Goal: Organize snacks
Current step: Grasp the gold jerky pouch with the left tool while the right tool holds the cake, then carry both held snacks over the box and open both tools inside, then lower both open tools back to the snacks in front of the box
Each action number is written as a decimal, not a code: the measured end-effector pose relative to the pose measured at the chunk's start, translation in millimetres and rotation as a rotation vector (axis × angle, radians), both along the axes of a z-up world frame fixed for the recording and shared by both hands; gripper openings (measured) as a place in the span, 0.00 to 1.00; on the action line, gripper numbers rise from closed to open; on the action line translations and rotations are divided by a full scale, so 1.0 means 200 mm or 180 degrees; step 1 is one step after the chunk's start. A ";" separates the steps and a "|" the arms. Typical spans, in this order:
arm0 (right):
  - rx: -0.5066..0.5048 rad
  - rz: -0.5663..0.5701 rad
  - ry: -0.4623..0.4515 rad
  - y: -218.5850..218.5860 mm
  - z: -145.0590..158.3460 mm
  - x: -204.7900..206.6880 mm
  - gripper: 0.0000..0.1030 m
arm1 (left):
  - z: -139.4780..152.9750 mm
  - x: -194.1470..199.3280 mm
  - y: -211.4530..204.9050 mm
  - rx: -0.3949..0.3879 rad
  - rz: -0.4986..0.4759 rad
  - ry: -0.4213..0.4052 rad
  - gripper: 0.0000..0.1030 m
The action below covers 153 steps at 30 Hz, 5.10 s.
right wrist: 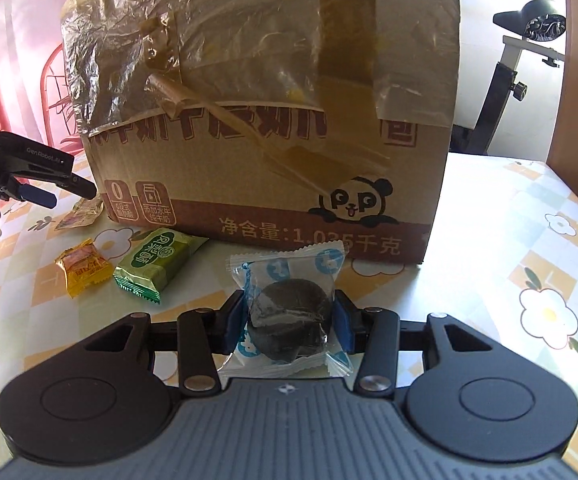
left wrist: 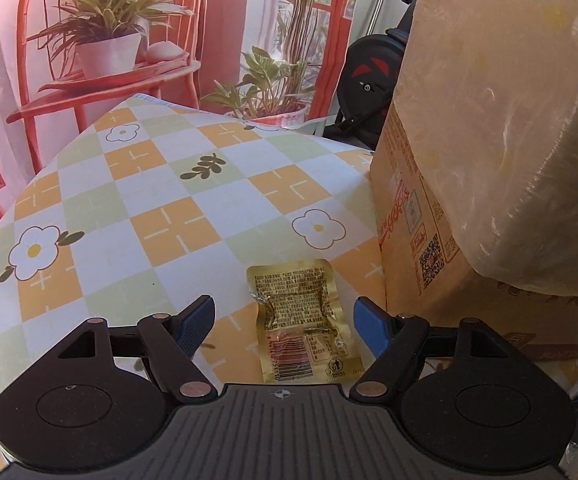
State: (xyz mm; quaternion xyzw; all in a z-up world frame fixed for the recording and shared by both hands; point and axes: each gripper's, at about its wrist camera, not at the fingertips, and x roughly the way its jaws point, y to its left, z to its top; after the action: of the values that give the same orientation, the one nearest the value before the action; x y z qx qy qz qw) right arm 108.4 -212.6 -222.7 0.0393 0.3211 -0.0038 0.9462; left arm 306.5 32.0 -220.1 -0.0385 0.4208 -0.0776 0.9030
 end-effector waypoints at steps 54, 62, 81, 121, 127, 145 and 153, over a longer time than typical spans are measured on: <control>0.0176 0.0076 -0.0005 -0.03 0.00 0.00 0.46 | 0.09 -0.51 -0.03 0.0234 -0.0415 -0.0200 0.40; 0.0150 0.0272 -0.0084 0.00 0.03 -0.03 0.46 | 0.25 -0.66 -0.07 0.0116 -0.0243 -0.0518 0.40; 0.0208 0.0869 -0.1384 0.06 0.87 0.02 0.45 | 0.94 -0.59 -0.24 -0.0098 -0.0449 -0.1570 0.40; 0.0317 0.0449 -0.0918 -0.01 1.10 0.13 0.61 | 1.01 -0.29 -0.59 0.0274 -0.0610 -0.0929 0.69; 0.0356 0.0741 -0.0953 0.13 1.03 -0.02 0.61 | 0.96 -0.41 -0.34 0.0248 -0.0676 -0.0817 0.69; 0.0376 0.0497 0.0046 0.35 0.27 0.21 0.60 | 0.63 -0.42 0.30 0.0349 -0.0100 -0.0341 0.68; 0.0212 0.0220 0.0359 0.40 0.10 0.38 0.58 | 0.46 -0.36 0.21 0.0245 0.0004 -0.0174 0.67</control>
State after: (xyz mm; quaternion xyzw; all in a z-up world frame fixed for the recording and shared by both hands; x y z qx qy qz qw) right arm 183.5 -131.9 -203.1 0.0593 0.3749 0.0374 0.9244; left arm 234.7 73.2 -128.8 -0.0018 0.3987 -0.0618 0.9150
